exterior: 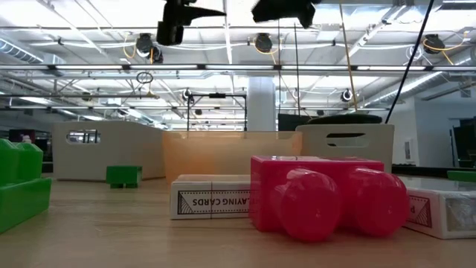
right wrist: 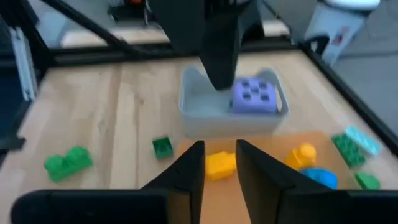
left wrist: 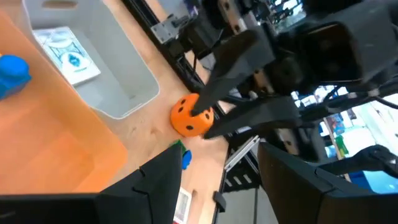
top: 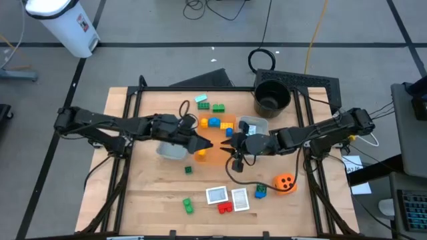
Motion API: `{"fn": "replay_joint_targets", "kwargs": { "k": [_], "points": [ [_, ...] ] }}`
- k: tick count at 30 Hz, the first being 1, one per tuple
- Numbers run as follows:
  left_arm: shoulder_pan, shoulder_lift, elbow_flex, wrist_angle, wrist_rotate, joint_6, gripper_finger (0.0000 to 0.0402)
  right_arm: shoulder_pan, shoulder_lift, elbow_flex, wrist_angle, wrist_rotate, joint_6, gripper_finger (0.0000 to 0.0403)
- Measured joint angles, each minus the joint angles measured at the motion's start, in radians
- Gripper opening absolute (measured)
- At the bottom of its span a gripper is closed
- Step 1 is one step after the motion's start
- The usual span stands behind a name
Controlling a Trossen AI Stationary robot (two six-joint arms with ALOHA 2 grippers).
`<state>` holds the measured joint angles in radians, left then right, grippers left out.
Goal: Pick & Place Toys
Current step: Put the yellow game piece into the orange bin
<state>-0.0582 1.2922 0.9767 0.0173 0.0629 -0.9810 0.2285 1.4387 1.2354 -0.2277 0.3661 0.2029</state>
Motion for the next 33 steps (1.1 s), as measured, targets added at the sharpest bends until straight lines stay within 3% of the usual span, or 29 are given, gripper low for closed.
{"fn": "replay_joint_targets", "kwargs": {
  "k": [13, 33],
  "points": [
    [0.025, -0.018, 0.002, 0.000, 0.009, 0.073, 0.0214, -0.013, 0.000, 0.000, -0.076, -0.003, 0.073, 0.0067],
    [0.065, -0.019, 0.002, 0.000, 0.068, 0.261, 0.0214, -0.028, 0.000, 0.000, 0.104, -0.020, 0.031, 0.0077]
  ]
}}
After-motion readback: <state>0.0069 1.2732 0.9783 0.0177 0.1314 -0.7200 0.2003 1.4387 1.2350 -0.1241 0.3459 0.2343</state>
